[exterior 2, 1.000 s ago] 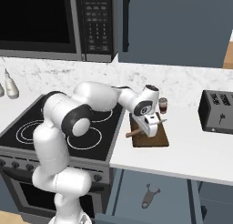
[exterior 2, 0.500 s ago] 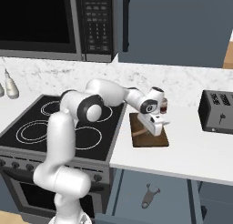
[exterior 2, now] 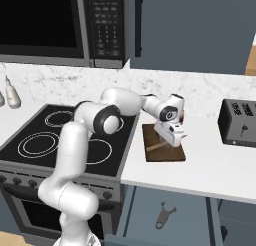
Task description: Place the appropriate cutting tool for cutting the avocado skin on the cutting board.
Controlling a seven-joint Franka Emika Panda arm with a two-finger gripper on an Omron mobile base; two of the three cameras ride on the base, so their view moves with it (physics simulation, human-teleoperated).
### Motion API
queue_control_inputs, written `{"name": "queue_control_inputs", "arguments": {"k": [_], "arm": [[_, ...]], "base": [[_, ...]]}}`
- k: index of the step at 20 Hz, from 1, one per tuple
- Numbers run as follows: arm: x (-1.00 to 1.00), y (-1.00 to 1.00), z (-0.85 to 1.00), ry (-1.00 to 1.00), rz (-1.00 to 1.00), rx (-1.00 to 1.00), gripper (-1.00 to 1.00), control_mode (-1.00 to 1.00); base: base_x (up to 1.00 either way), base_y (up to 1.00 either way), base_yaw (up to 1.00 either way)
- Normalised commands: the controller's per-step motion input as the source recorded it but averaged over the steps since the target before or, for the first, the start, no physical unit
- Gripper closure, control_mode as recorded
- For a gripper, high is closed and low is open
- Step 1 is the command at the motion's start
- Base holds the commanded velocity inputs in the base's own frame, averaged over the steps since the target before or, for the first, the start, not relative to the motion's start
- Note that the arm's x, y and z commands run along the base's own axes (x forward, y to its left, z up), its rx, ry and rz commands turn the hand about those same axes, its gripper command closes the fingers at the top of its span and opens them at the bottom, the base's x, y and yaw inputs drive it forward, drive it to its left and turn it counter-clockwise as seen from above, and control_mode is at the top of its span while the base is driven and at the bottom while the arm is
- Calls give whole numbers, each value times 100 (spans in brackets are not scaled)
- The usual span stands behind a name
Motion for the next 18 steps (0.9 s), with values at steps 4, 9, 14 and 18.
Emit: {"name": "queue_control_inputs", "arguments": {"k": [4, 9, 14, 18], "arm": [[-10, 0, 3, 0, 3, 0, -100, -100], [-69, 20, 36, -5, 3, 0, -100, -100], [-100, 31, 18, -7, 9, -7, -100, -100], [-100, 39, 0, -8, 9, -14, -100, -100]], "base": [[0, 0, 0], [0, 0, 0], [0, 0, 0], [0, 0, 0]]}}
